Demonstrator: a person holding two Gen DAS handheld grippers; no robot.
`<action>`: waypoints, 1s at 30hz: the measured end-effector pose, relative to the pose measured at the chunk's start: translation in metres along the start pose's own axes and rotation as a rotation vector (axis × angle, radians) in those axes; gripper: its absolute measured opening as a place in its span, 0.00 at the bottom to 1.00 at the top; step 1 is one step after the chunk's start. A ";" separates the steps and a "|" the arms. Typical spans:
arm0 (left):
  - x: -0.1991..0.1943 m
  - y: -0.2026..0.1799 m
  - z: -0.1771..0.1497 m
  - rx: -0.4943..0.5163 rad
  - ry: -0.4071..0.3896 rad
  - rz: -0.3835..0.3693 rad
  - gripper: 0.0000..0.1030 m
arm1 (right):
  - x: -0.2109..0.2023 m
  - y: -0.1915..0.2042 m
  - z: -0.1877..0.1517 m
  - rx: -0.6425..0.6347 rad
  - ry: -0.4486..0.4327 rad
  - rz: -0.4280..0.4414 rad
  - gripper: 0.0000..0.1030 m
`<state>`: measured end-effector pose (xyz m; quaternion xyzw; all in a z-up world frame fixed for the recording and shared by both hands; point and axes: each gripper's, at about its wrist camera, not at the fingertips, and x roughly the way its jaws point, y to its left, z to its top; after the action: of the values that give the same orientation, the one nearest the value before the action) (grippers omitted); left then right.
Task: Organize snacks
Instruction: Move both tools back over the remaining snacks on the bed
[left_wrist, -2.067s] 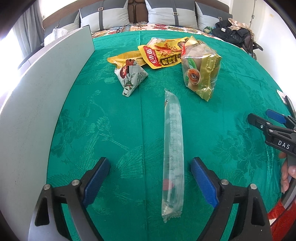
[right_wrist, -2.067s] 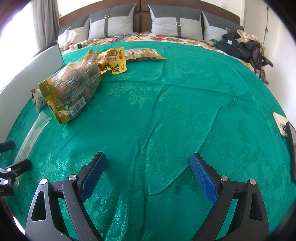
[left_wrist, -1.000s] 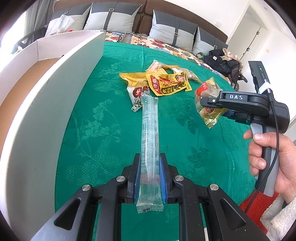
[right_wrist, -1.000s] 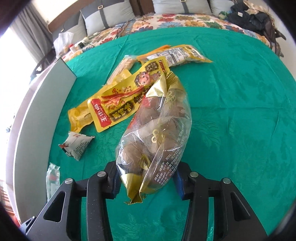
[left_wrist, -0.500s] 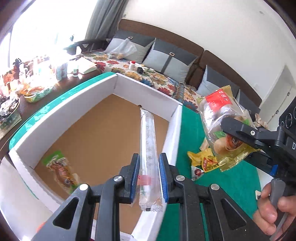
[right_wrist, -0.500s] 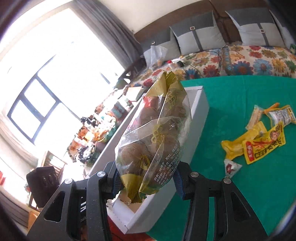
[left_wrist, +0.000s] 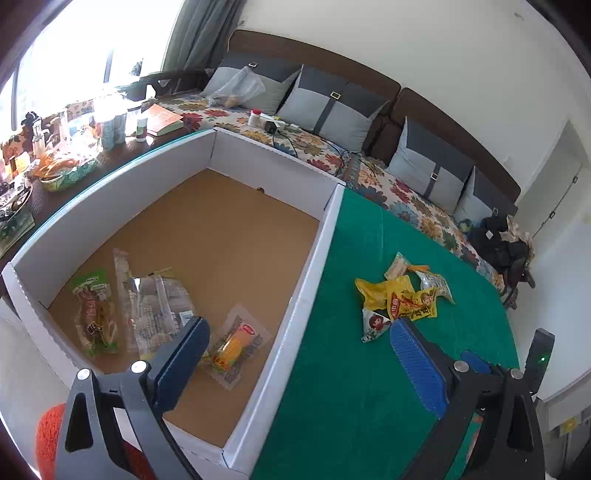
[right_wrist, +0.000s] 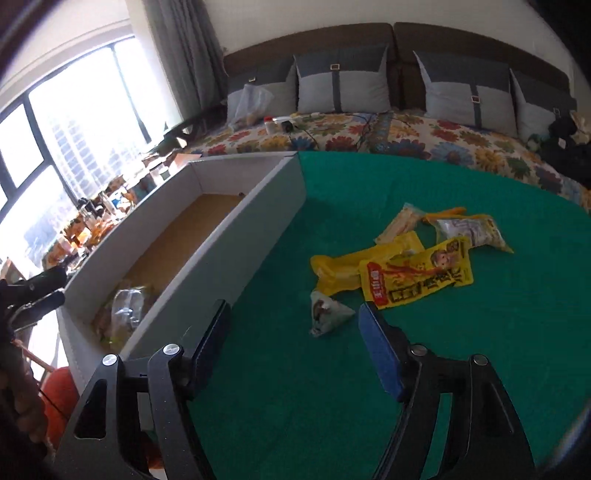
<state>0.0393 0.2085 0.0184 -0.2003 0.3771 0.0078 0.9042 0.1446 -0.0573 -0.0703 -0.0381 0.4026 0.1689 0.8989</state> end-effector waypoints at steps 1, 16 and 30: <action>0.010 -0.019 -0.009 0.046 0.034 -0.023 0.95 | 0.005 -0.022 -0.020 -0.004 0.032 -0.061 0.73; 0.173 -0.136 -0.119 0.442 0.273 0.072 0.95 | -0.002 -0.147 -0.085 0.105 0.017 -0.301 0.73; 0.186 -0.134 -0.118 0.472 0.201 0.071 1.00 | 0.016 -0.166 -0.093 0.190 0.062 -0.260 0.85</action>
<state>0.1139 0.0167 -0.1361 0.0298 0.4631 -0.0685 0.8831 0.1440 -0.2281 -0.1553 -0.0098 0.4358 0.0111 0.8999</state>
